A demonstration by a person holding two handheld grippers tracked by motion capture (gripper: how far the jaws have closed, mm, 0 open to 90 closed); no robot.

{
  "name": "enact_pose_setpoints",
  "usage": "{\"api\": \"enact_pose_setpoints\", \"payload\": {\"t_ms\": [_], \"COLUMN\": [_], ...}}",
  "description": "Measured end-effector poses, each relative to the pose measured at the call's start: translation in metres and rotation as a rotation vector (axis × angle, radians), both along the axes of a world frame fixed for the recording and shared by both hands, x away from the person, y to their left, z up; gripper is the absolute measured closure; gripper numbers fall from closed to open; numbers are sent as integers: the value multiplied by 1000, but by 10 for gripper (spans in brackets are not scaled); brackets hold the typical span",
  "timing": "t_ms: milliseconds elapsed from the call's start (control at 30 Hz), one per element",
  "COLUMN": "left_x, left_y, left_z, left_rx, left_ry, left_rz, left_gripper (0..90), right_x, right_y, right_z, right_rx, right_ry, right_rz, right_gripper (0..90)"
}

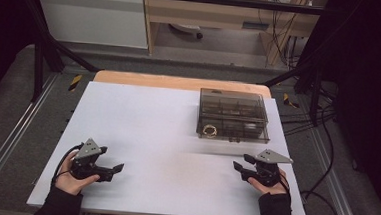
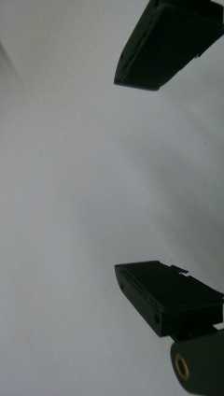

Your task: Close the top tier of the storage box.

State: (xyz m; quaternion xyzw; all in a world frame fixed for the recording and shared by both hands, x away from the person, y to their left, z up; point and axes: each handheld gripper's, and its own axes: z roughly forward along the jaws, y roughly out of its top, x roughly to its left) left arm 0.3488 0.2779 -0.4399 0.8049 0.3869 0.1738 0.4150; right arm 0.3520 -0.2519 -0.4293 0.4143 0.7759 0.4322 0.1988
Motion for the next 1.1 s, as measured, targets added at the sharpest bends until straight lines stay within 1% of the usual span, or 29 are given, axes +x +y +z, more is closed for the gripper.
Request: {"api": "enact_pose_setpoints", "payload": {"t_ms": [133, 167, 267, 500, 733, 800, 933, 1000, 1033, 1100], "left_x": [0, 0, 0, 0, -1, 0, 0, 0, 0, 0], "left_y": [3, 3, 4, 4, 5, 5, 7, 7, 7, 7], "left_z": [0, 0, 0, -1, 0, -1, -1, -1, -1, -2], "left_rx": [-3, -4, -6, -9, -8, -9, -14, -18, -18, -17], "left_ry": [1, 1, 2, 1, -1, 2, 4, 2, 2, 5], "left_rz": [9, 10, 9, 8, 8, 11, 11, 12, 12, 11], "left_gripper": [82, 82, 83, 82, 82, 82, 82, 82, 82, 82], "right_x": [2, 3, 4, 8, 12, 14, 16, 17, 18, 19], "right_y": [-1, -1, -1, -2, -1, -1, -1, -2, -3, -3], "right_z": [0, 0, 2, 8, 10, 11, 12, 12, 12, 13], "right_rx": [1, -6, -3, -3, 5, 7, -4, 1, -2, 1], "right_ry": [11, 12, 17, -8, -15, -19, -27, -21, -28, -23], "right_rz": [-15, -15, -14, -30, -39, -42, -38, -45, -46, -54], "right_gripper": [551, 564, 619, 729, 827, 843, 877, 898, 900, 900]}}
